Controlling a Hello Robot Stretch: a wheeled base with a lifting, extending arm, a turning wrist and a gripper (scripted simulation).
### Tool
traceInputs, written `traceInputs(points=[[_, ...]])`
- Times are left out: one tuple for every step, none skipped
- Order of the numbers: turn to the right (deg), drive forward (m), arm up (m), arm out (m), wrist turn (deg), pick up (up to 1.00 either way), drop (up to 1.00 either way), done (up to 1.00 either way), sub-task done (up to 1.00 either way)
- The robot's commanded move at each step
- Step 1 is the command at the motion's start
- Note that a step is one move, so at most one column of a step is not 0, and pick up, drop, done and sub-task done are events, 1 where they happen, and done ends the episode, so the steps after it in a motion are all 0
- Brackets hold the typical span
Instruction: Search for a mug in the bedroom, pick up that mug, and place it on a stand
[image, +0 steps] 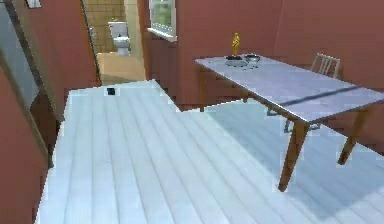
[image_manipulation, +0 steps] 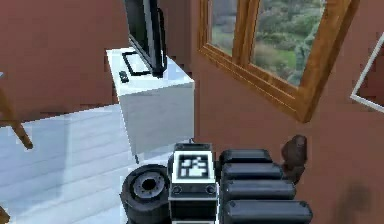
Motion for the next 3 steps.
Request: traceInputs(points=[[-45.0, 0.0, 0.0, 0.0, 0.0, 0.0, 0.0, 0.0, 0.0], [-45.0, 0.0, 0.0, 0.0, 0.0, 0.0, 0.0, 0.0, 0.0], [-24.0, 0.0, 0.0, 0.0, 0.0, 0.0, 0.0, 0.0, 0.0]])
